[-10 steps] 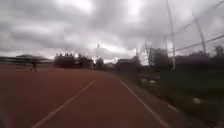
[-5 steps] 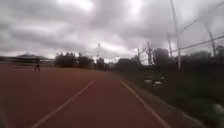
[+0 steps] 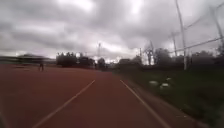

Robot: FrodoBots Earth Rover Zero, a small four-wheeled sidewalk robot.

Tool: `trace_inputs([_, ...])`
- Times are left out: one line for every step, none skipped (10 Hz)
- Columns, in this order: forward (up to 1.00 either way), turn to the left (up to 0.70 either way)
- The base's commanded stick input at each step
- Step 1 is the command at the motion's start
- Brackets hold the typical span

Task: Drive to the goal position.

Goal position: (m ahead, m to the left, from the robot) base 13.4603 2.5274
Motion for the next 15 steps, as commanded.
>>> trace_inputs([0.70,0.00])
trace_inputs([0.70,0.00])
trace_inputs([0.70,-0.33])
trace_inputs([0.70,-0.28])
trace_inputs([0.70,-0.10])
trace_inputs([0.70,0.00])
trace_inputs([0.70,0.00])
trace_inputs([0.70,0.00])
trace_inputs([0.70,0.00])
trace_inputs([0.70,0.00])
trace_inputs([0.70,0.00])
trace_inputs([0.70,0.00])
trace_inputs([0.70,0.00])
trace_inputs([0.70,0.00])
trace_inputs([0.70,0.00])
